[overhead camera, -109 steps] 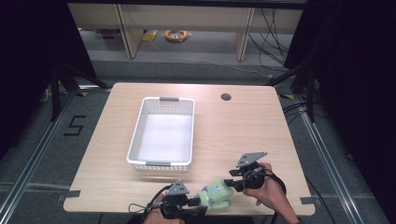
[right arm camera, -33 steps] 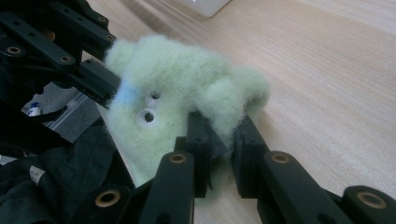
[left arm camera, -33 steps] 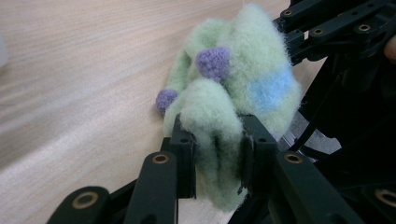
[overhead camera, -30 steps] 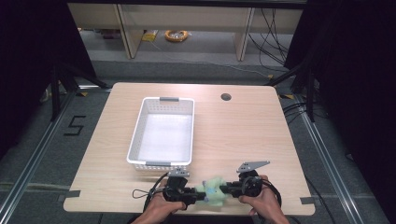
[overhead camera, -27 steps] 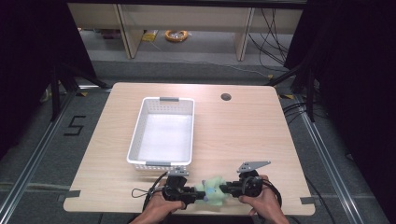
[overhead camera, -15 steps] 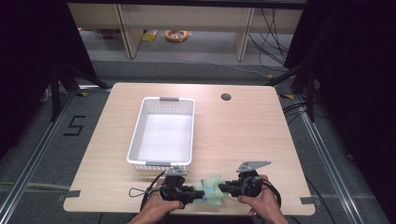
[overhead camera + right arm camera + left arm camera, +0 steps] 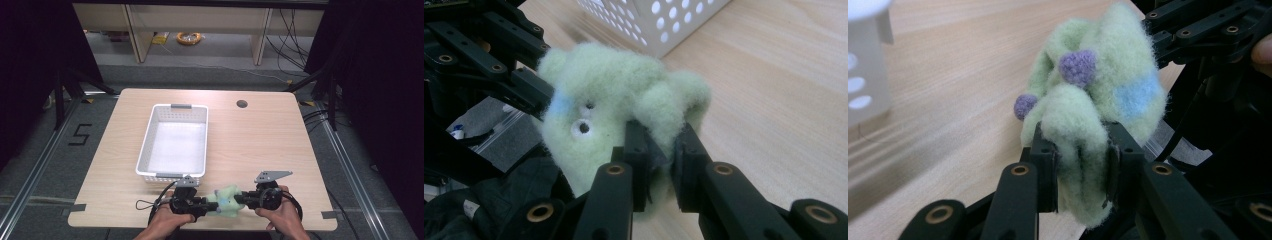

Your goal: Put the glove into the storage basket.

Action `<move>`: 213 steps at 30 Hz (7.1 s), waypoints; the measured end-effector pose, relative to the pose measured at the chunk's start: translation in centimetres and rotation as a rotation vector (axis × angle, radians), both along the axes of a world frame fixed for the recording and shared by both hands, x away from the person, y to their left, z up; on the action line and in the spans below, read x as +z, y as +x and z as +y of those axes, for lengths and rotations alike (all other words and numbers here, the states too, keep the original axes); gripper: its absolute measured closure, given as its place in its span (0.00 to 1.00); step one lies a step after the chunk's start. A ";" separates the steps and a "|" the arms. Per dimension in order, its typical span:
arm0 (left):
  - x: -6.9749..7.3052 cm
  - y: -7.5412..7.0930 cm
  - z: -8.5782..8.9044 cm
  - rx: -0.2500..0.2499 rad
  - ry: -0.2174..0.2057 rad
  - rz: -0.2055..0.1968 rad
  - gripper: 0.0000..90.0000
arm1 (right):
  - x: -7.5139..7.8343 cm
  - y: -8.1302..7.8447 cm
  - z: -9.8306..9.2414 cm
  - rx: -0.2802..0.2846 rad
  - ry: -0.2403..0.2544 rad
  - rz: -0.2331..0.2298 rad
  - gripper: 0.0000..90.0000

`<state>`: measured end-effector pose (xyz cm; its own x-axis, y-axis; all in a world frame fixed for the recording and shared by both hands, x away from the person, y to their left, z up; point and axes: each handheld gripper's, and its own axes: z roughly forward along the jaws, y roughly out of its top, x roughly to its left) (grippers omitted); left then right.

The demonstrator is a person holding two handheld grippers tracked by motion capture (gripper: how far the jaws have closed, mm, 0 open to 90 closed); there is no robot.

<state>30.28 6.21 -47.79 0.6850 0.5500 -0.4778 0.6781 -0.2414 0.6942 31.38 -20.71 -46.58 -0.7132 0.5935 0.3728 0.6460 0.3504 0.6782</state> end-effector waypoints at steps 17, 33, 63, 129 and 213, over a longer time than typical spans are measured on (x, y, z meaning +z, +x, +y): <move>5.0 1.6 2.3 0.000 0.007 -0.066 0.78 | 4.8 1.7 1.8 0.025 0.021 -0.063 0.89; 9.2 5.9 5.9 0.077 0.047 -0.086 0.77 | 9.0 6.6 5.5 0.047 0.024 -0.129 0.89; 4.4 11.5 12.2 0.158 0.164 0.069 0.77 | 3.9 12.8 14.4 0.038 -0.090 -0.020 0.89; 6.3 9.9 10.9 0.209 0.147 0.042 0.38 | 6.9 11.4 11.7 0.002 -0.194 -0.142 0.42; -0.2 -1.9 4.5 0.010 0.086 -0.128 0.20 | 0.5 1.3 -1.3 -0.052 0.067 -0.188 0.21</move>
